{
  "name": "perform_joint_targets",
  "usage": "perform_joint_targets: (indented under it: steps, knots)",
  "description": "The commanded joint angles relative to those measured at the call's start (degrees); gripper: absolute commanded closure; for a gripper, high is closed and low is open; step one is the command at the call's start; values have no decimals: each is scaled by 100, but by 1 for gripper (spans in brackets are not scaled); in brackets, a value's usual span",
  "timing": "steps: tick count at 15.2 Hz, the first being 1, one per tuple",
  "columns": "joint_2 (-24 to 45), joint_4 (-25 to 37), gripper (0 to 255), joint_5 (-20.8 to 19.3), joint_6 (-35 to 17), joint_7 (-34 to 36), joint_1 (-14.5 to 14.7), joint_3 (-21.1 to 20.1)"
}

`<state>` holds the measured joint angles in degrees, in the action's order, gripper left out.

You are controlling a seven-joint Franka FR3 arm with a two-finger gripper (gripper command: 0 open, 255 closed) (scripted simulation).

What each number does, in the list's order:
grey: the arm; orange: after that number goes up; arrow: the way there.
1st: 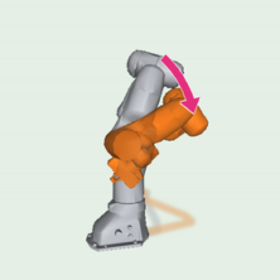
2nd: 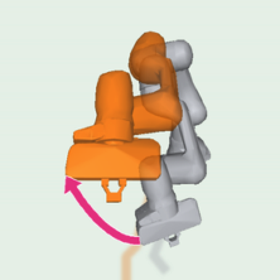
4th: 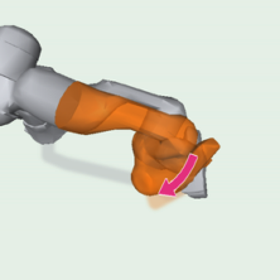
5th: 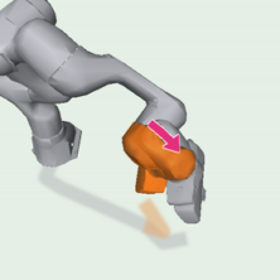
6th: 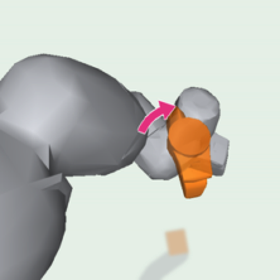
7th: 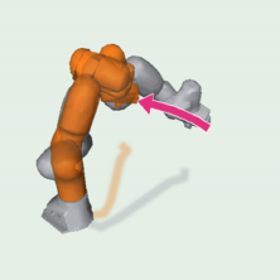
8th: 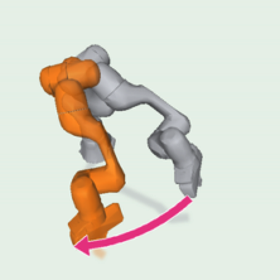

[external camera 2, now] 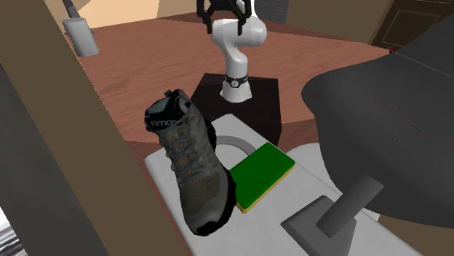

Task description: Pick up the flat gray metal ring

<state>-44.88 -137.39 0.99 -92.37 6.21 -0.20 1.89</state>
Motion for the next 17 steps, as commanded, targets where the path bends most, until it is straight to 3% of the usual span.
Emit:
perform_joint_targets:
  steps: [1, 9, 17]
  knots:
    - [0, 0, 0, 0, 0, 0, 0, 0]
    - [1791, 791, 0, -203, -993, -1656, 490, 389]
    - [3541, 1975, 0, -126, -1558, -3213, 892, 490]
